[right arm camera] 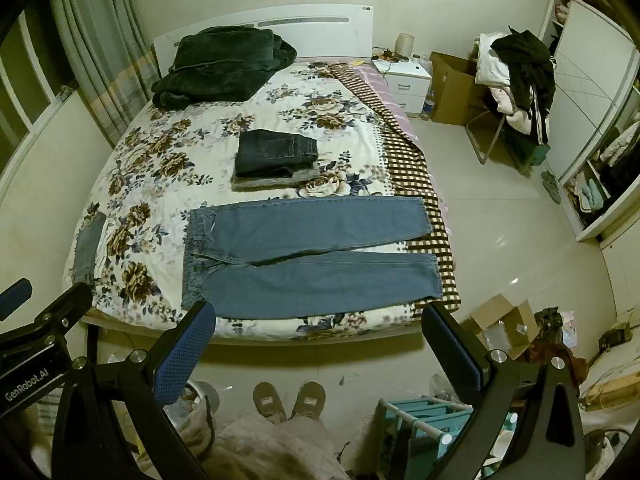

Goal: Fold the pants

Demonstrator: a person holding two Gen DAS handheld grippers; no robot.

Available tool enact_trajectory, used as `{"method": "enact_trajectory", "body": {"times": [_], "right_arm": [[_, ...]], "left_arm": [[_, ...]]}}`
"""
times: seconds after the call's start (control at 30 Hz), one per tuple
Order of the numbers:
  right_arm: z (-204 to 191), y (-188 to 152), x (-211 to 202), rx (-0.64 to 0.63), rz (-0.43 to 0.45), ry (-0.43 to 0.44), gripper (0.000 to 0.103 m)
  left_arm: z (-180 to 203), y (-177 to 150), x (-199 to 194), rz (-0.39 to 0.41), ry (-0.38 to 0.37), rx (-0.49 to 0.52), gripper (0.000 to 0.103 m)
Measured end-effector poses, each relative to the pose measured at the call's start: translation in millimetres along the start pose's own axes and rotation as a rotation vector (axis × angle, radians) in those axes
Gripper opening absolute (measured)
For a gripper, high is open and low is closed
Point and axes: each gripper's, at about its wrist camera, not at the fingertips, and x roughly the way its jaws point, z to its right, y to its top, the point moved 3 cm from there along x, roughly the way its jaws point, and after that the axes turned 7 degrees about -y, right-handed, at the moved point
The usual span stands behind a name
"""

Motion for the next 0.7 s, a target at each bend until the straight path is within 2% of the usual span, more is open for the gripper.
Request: {"method": "enact_trajectory", "body": {"times": [0.7], "right_arm": [[-1, 3, -2, -0.001, -0.004, 0.0, 0.103]], "left_arm": [[-14, 12, -4, 0.011, 0.008, 0.003, 0.103]]}}
